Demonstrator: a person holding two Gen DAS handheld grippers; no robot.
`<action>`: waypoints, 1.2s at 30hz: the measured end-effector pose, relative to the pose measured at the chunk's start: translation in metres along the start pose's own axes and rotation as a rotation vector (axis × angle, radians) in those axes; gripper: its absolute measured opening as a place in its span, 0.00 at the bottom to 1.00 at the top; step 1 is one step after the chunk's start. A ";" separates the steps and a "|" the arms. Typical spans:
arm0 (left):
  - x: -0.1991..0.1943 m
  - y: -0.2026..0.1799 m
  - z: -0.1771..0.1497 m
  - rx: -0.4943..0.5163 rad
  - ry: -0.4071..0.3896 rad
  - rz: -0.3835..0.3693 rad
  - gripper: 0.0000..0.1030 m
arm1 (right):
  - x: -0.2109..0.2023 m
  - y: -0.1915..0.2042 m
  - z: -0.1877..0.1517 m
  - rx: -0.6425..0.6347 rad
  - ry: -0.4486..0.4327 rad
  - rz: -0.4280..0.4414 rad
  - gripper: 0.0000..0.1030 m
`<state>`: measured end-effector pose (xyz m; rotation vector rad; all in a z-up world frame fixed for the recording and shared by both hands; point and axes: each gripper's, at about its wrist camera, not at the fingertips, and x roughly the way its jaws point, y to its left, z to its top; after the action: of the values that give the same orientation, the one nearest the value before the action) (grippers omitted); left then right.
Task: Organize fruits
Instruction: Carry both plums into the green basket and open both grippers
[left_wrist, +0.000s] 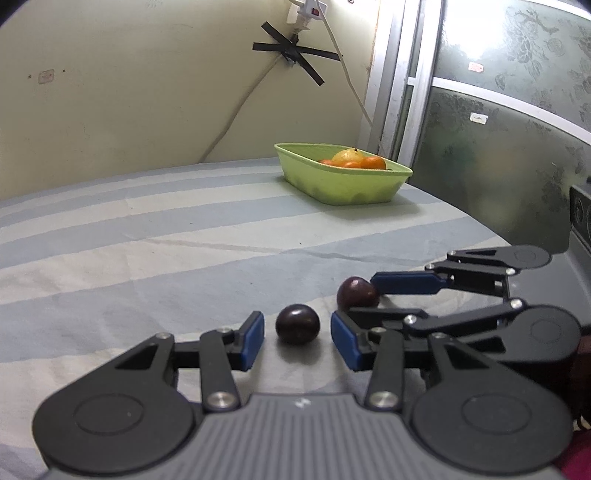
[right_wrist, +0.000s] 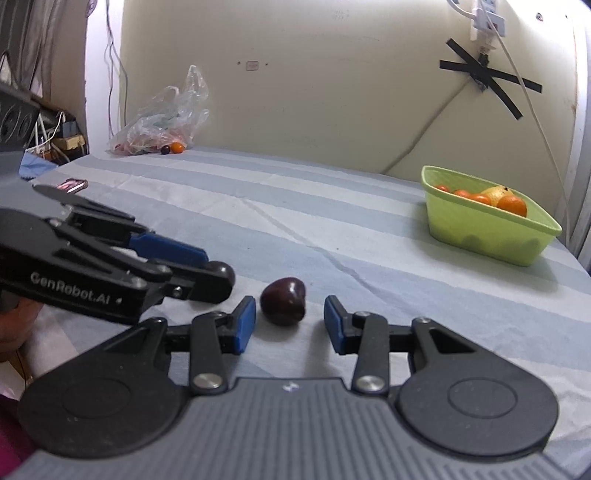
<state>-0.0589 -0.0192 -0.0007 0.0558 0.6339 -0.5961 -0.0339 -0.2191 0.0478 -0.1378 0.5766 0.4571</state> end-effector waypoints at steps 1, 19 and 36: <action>0.001 0.000 0.000 -0.001 0.002 0.000 0.38 | 0.000 -0.001 0.000 0.006 0.000 0.005 0.42; 0.049 -0.022 0.090 0.057 -0.001 -0.120 0.26 | -0.015 -0.058 0.024 0.119 -0.134 -0.026 0.29; 0.229 -0.012 0.207 -0.053 0.102 -0.050 0.45 | 0.073 -0.166 0.068 0.114 -0.197 -0.256 0.33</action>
<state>0.1945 -0.1926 0.0378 0.0207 0.7517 -0.6278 0.1291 -0.3223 0.0638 -0.0551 0.3840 0.1852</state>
